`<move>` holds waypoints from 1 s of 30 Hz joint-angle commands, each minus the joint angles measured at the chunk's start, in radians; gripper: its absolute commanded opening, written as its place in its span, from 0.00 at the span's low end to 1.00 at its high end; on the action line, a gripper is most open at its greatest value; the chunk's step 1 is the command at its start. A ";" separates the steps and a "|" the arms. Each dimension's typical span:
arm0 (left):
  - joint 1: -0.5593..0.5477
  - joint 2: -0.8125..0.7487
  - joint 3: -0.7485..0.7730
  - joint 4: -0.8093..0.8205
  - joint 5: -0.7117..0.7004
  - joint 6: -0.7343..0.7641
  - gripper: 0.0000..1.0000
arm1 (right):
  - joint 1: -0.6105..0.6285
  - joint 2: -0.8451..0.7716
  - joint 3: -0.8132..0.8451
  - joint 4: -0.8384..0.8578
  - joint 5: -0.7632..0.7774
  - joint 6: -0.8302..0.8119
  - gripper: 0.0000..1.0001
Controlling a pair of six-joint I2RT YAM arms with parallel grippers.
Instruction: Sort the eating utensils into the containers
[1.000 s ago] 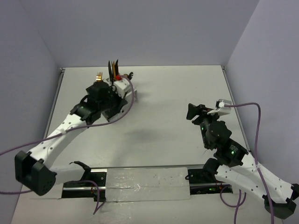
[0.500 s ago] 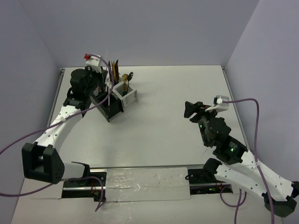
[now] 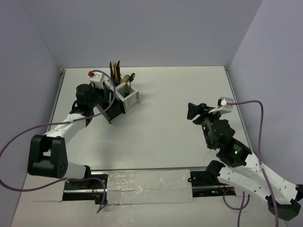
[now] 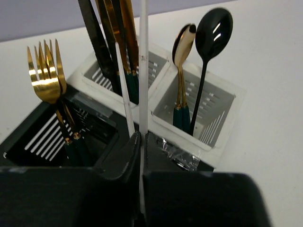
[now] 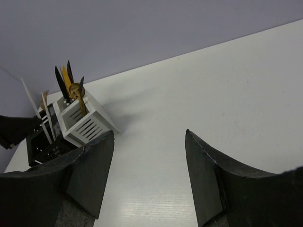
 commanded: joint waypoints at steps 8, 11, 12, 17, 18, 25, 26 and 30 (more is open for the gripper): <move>0.029 -0.208 0.104 -0.203 0.001 0.084 0.99 | -0.005 -0.055 0.022 -0.037 -0.002 0.001 0.70; 0.030 -0.320 0.254 -0.360 -0.057 0.140 0.99 | -0.006 -0.055 0.030 -0.060 -0.023 -0.012 0.73; 0.030 -0.340 0.304 -0.495 -0.078 0.155 0.99 | -0.006 -0.035 0.039 -0.104 -0.026 -0.015 0.75; 0.030 -0.409 0.574 -0.877 -0.248 0.339 0.99 | -0.082 0.074 0.152 -0.318 -0.123 0.010 0.86; 0.030 -0.426 0.580 -0.920 -0.328 0.370 0.99 | -0.109 0.101 0.157 -0.360 -0.167 0.010 0.88; 0.032 -0.634 0.309 -1.221 -0.436 0.473 0.99 | -0.399 0.305 0.062 -0.395 -0.609 -0.016 1.00; 0.032 -0.651 0.198 -1.250 -0.436 0.473 0.99 | -0.417 0.332 0.036 -0.389 -0.606 0.019 1.00; 0.033 -0.737 -0.068 -1.175 -0.460 0.454 0.99 | -0.475 0.379 0.024 -0.318 -0.654 0.054 1.00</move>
